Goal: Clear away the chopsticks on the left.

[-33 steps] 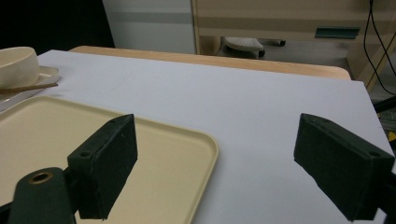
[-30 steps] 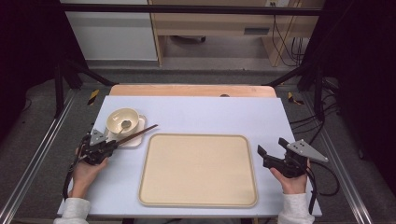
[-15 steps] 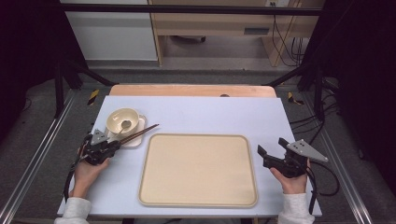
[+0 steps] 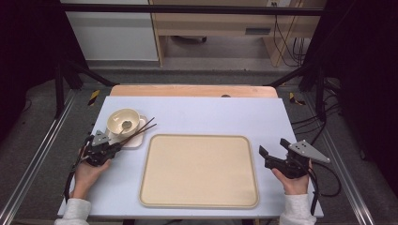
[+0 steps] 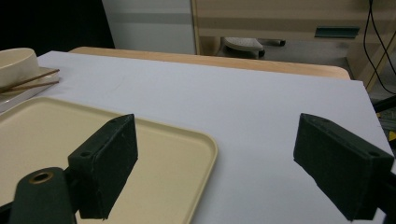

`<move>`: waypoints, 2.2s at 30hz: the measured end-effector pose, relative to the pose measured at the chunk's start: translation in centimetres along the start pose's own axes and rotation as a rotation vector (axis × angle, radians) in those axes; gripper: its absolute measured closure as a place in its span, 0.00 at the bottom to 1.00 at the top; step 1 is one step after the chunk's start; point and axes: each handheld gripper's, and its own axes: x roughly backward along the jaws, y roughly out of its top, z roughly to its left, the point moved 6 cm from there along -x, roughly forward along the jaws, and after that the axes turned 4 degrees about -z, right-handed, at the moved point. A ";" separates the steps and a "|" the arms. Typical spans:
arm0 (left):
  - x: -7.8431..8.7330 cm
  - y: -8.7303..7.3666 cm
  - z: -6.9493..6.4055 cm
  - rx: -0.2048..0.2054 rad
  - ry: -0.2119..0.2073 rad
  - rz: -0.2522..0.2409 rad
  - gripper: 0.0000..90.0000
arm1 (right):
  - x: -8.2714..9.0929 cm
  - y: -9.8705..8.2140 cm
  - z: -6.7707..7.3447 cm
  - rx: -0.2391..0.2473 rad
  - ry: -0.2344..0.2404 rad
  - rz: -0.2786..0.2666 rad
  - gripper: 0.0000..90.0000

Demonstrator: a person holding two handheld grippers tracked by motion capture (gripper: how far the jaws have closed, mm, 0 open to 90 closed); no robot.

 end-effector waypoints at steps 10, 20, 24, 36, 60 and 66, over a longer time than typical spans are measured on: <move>0.2 0.1 -0.4 0.012 -0.052 -0.011 0.94 | 0.1 0.0 -0.1 -0.003 0.001 -0.001 0.15; 0.9 0.6 -1.2 0.028 -0.098 -0.047 0.95 | 0.3 0.1 -0.2 -0.009 0.001 -0.008 0.15; 1.2 0.8 -1.3 0.032 -0.103 -0.065 0.95 | 0.3 0.2 -0.3 -0.006 0.000 -0.012 0.16; 2.7 1.5 -2.5 0.043 -0.096 -0.124 0.95 | 0.5 0.3 -0.3 -0.008 0.000 -0.016 0.15; 5.2 2.7 -7.0 0.020 -0.078 -0.164 0.95 | 0.4 0.2 -0.3 -0.014 -0.015 0.001 0.10; 5.7 3.5 -8.3 0.023 -0.065 -0.188 0.95 | 0.3 0.1 -0.3 -0.002 -0.018 0.006 0.10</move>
